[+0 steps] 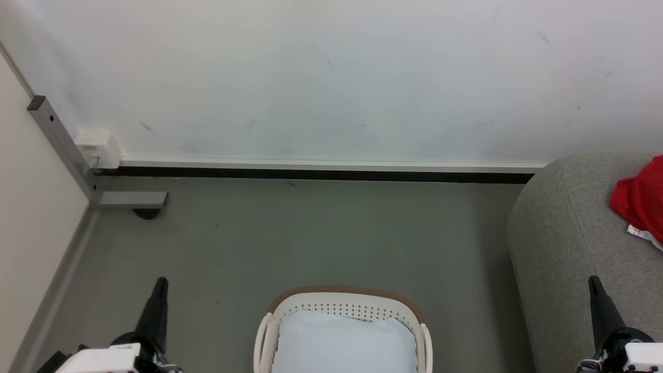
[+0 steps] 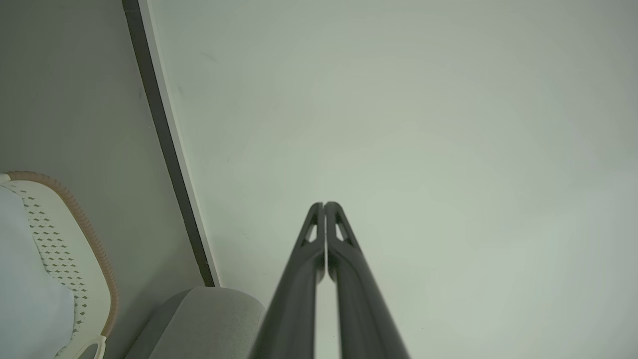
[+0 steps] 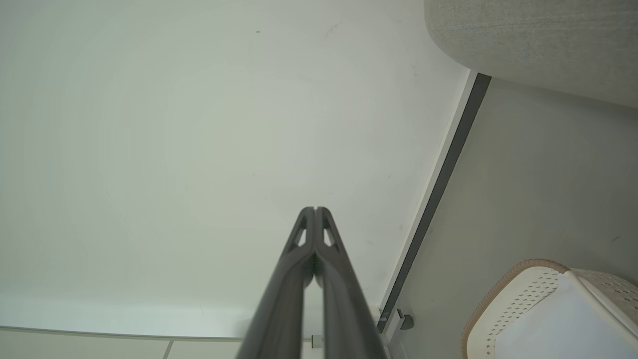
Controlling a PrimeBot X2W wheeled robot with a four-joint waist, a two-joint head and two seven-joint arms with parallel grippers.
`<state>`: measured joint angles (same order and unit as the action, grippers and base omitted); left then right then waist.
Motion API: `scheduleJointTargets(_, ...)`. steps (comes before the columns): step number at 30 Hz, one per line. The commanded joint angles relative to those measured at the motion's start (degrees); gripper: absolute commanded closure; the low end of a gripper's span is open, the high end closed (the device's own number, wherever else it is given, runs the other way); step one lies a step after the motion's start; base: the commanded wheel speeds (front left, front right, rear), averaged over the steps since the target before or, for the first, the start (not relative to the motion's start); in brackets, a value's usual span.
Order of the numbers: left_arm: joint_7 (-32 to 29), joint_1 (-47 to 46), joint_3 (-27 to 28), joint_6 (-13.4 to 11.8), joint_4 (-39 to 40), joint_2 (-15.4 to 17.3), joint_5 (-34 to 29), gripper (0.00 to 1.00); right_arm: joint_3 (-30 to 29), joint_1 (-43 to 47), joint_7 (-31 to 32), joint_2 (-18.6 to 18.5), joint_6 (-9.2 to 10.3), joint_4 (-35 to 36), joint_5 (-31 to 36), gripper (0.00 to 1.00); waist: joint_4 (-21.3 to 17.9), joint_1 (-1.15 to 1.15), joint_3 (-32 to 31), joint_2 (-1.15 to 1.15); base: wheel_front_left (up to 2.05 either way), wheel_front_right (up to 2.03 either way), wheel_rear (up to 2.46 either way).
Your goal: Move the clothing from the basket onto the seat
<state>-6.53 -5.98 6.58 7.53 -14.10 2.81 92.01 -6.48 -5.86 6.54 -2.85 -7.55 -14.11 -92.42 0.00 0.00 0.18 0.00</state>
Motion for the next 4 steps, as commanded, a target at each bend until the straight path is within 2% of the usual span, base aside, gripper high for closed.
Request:
scheduleJointTargets(1,-0.2,-0.48,0.08,0.04,0.21,0.12,0.77,1.0,-0.21,-0.71,0.17,-0.02,0.12,0.29,0.0,1.0,0.0,0.0,0.0,0.0,0.0,0.0,0.0)
scheduleJointTargets(4,-0.21,-0.48,0.08,0.05,0.21,0.12,0.77,1.0,-0.21,-0.71,0.17,-0.02,0.12,0.29,0.0,1.0,0.0,0.0,0.0,0.0,0.0,0.0,0.0)
